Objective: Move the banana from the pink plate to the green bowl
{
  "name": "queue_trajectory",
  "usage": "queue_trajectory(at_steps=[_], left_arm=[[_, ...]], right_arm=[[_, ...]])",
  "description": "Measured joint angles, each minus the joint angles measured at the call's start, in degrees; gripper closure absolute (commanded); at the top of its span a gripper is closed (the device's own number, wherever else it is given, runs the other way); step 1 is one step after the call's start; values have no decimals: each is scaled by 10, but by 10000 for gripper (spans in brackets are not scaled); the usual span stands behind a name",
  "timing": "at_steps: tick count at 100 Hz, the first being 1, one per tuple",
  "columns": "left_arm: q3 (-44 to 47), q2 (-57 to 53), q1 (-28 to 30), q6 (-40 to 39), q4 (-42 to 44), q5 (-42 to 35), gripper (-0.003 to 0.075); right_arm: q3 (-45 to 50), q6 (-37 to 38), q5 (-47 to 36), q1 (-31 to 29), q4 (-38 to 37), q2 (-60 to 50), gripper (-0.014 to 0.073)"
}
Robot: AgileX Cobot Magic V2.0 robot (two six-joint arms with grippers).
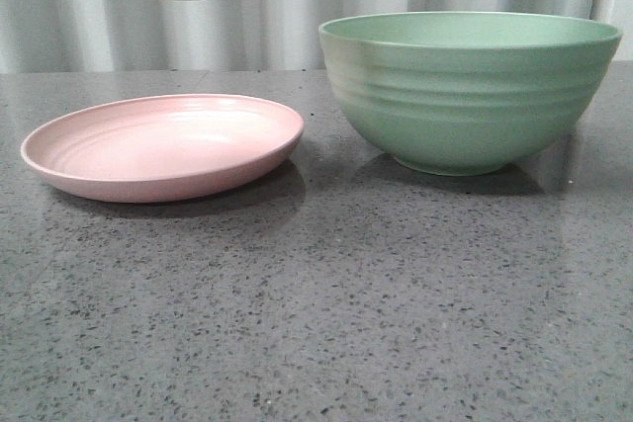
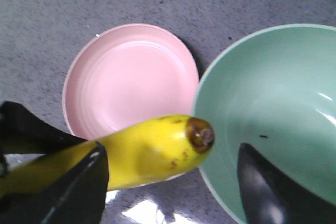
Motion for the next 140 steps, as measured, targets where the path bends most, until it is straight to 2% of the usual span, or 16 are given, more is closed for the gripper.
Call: queue_trajectory(at_steps=[18,55,65,100,110,129,134,140], left_arm=[[0,0,0,-15,-1,-4,739],[2,-1,3,-23,-4,-6,739],[2,-1,5,-20,-13,-13,739],[3,-1,9,-15,-33,-24,729],[3,-1,9,-15,-34,-25,637],[3,-1,9,-15,-34,-26,321],[3,-1,9,-17,-37,-36,269],[0,-3,9,-21,-34,-44,244]], right_arm=[[-1,37,-28,0,15,19,155],[-6,47,-30,-18,21,52,174],[-6,49,-26,-30,17,57,241],[-8,59,-40,-33,22,60,579],[-8,59,-39,-34,23,60,637],[-9,60,-39,-34,24,60,647],[-9,58,-25,-34,12,63,647],[-6,57,-10,-34,0,66,647]])
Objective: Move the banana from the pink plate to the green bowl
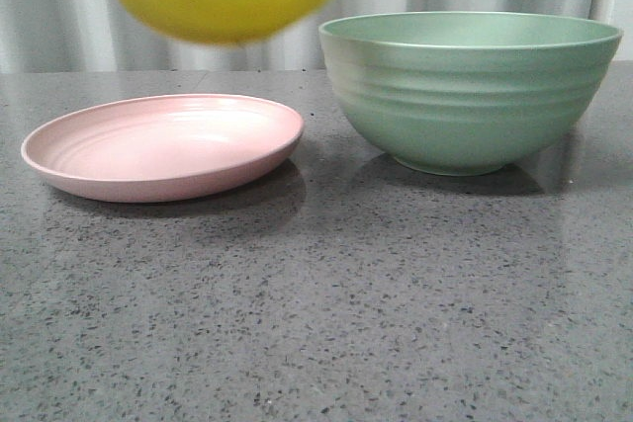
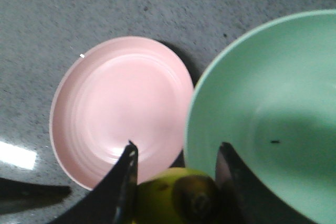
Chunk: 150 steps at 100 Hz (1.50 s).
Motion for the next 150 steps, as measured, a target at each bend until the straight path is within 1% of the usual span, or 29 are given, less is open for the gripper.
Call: queue_trajectory(at_steps=[20,41,58,66,76,109,116,128,135,142,150], left_arm=[[0,-10,8,-8,11,-3,244],[0,-40,39,-15,14,1,244],[0,-60,64,-17,14,7,246],[0,-66,68,-17,15,8,246],[0,-67,69,-17,15,9,246],[0,-67,69,-17,5,9,246],[0,-67,69,-17,1,9,246],[0,-67,69,-17,-2,9,246],[0,-67,69,-17,-4,8,246],[0,-67,69,-17,-4,8,246],[0,-67,69,-17,-4,8,246]], right_arm=[[1,-2,13,-20,-14,2,647],[1,-2,8,-57,-16,-6,647],[1,-2,1,-120,-18,-23,647],[1,-2,-4,-157,-21,-27,647],[1,-5,-6,-187,-27,-28,647],[1,-17,-34,-193,-52,13,640],[1,-17,-35,-193,-55,21,599],[1,-19,-35,-193,-58,34,449],[1,-22,-34,-193,-58,41,378],[1,-28,-29,-193,-58,46,333],[1,-29,-28,-193,-58,48,309]])
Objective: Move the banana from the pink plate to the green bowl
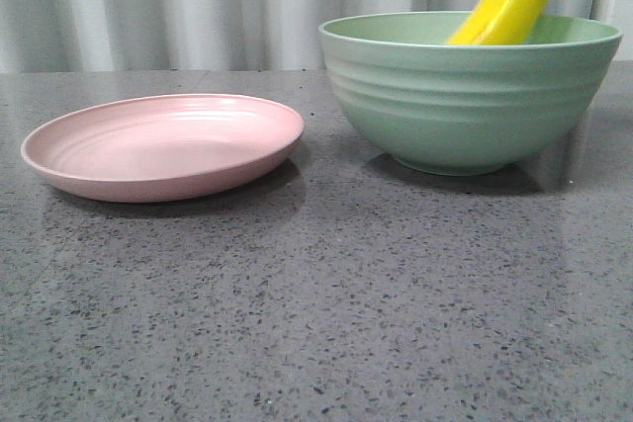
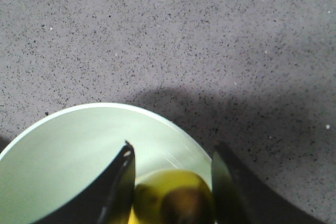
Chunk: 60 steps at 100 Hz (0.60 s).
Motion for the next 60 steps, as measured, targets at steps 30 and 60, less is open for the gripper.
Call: queue_trajectory(at_steps=[30,60], left_arm=[[0,0,0,0,-7,-1,246],[0,0,0,0,-12,-20,269]], right_arm=[[0,-12,-1,0,-2,0,288],[0,-14,-6,0,-65,-35,293]])
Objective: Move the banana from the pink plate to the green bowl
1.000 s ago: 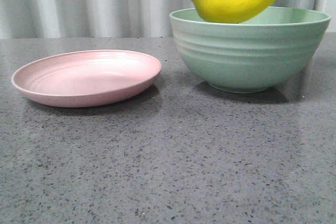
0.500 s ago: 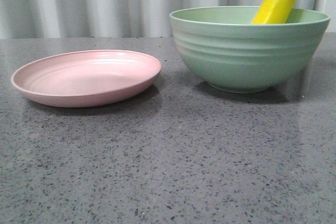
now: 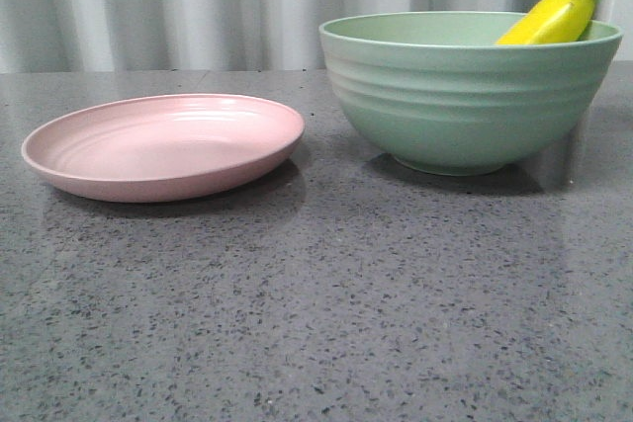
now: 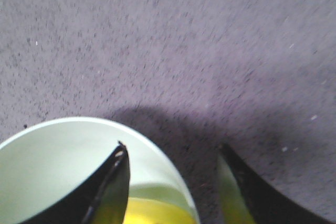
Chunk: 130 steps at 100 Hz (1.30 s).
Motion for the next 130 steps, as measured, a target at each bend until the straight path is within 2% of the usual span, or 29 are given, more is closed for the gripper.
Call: queue_trajectory(at_steps=[5,12,24,32,55,72,103,130], left_arm=[[0,-1,0,0,0,-5,321],[0,-2,0,0,0,-11,449],[0,-13,0,0,-2,-13,741],[0,-24,0,0,-2,-13,739],[3,-67,0,-1,-3,-41,739],[50,-129,0,-1,0,-95,739],[246,-313,0,-1,22,-219,739],[457,-491,0,-1,25,-346,739]], right_arm=[[0,-6,-1,0,-6,-17,312],[0,-17,1,0,-10,-41,375],[0,-33,23,0,-11,-87,557],[0,-39,40,0,-11,-118,674],[15,-67,57,0,7,-210,673],[108,-73,17,0,11,-306,673],[368,-74,-102,0,11,-517,673],[519,-74,-174,0,11,-685,673]])
